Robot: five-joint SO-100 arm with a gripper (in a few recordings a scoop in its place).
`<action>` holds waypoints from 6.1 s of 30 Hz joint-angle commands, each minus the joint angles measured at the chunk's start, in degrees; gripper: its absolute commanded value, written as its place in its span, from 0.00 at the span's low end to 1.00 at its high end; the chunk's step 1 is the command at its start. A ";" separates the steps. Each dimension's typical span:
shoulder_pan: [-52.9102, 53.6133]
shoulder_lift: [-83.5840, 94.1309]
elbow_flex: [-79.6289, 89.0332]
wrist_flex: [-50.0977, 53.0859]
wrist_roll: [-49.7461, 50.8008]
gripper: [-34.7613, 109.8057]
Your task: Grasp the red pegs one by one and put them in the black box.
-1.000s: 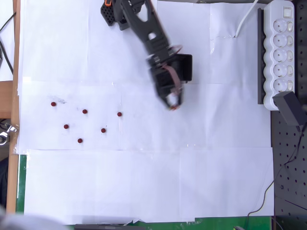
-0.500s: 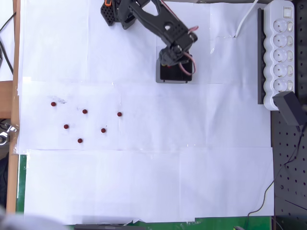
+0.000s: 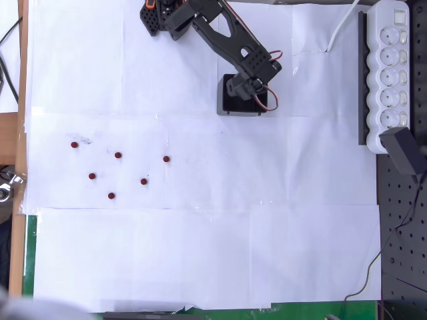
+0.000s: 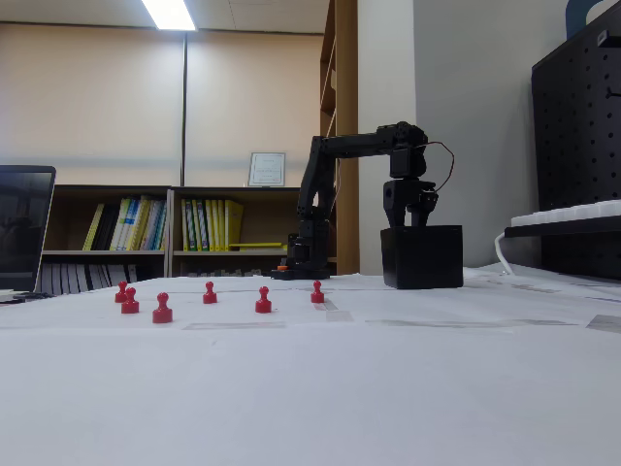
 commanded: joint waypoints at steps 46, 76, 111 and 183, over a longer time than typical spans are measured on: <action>45.00 -3.34 -78.57 -138.96 31.11 0.37; 42.36 20.92 -53.35 -143.61 30.59 0.37; 32.17 -19.25 -20.65 -22.24 18.37 0.24; 49.66 -25.93 -70.05 -102.48 39.11 0.35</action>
